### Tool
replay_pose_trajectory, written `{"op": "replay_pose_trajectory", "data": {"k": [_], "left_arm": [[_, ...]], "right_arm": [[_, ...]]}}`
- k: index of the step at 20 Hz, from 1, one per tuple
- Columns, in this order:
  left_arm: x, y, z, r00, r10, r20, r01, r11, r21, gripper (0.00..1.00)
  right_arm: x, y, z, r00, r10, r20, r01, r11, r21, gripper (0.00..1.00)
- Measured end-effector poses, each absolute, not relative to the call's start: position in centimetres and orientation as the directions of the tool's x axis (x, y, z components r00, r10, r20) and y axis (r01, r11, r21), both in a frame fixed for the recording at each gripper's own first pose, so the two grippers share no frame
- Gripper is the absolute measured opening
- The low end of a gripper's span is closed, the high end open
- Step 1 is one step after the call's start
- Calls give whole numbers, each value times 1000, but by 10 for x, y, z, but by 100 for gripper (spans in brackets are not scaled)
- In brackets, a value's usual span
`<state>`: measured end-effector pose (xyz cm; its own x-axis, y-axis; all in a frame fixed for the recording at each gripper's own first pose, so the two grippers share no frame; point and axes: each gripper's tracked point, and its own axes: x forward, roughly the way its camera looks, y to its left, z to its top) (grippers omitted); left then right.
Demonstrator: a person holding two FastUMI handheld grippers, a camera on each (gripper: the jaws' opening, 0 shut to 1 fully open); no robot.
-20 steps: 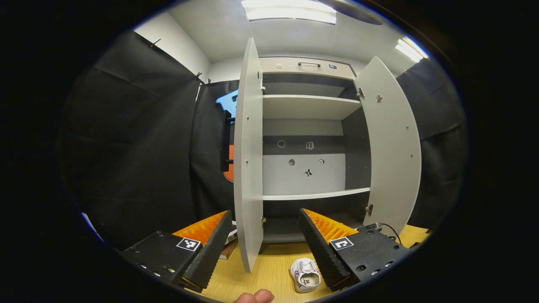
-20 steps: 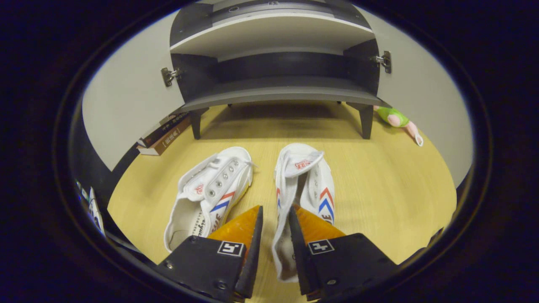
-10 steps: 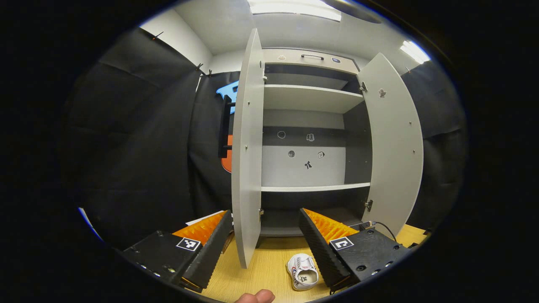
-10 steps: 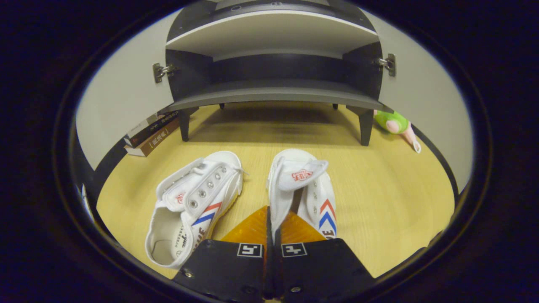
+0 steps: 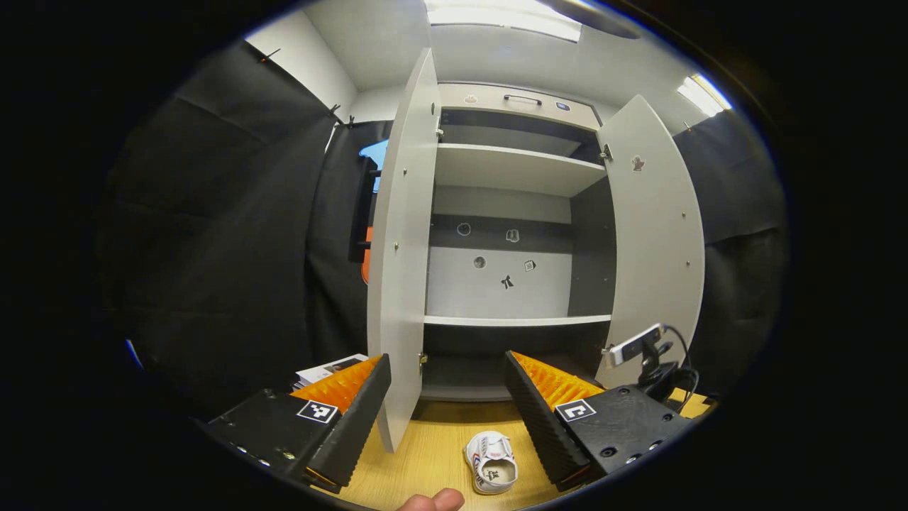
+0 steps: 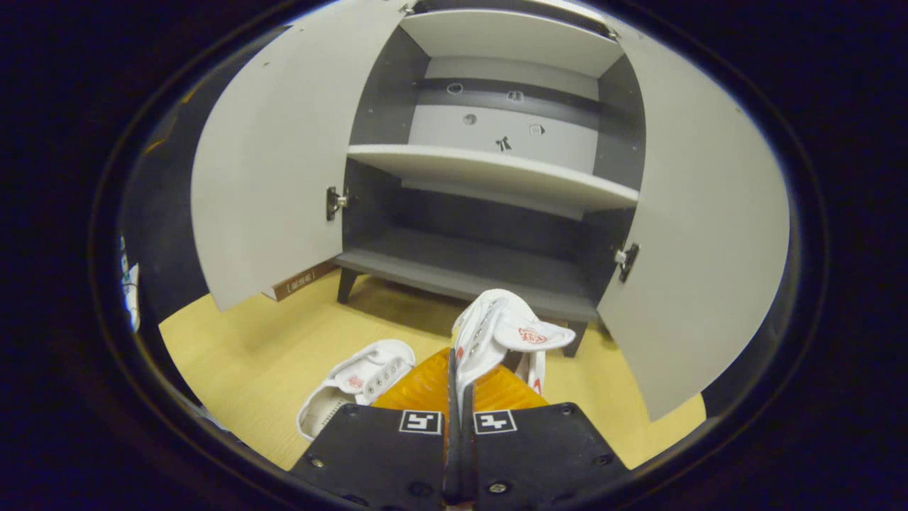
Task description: Grab one shoe with the right hand and put it into the shoe cabinet, grab the other shoe with the left hand and put it into the shoe cabinet; then close the right door with the right hand and the left door with the left hand.
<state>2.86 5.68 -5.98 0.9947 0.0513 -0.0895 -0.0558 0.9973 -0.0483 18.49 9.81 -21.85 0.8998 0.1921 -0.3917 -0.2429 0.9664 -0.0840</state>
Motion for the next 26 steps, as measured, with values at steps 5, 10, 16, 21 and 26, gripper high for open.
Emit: {"op": "replay_pose_trajectory", "data": {"k": [5, 10, 16, 21, 26], "left_arm": [[29, 42, -58, 997, 24, -78, -29, 998, -58, 95], [30, 33, -54, 998, 6, -58, -8, 999, -39, 95], [29, 28, -62, 997, -11, -79, 6, 998, -67, 95], [27, 35, -69, 995, 10, -97, -17, 998, -66, 95], [26, 48, -80, 991, 44, -129, -52, 997, -63, 96]], "right_arm": [[213, 94, -121, 930, 216, -299, -242, 969, -55, 4], [276, 94, -28, 954, 195, -226, -215, 974, -71, 3], [390, 101, 1, 937, 142, -319, -185, 977, -109, 4], [459, 97, -26, 894, 70, -443, -147, 979, -142, 4], [499, 89, -42, 861, 14, -508, -147, 964, -222, 4]]}}
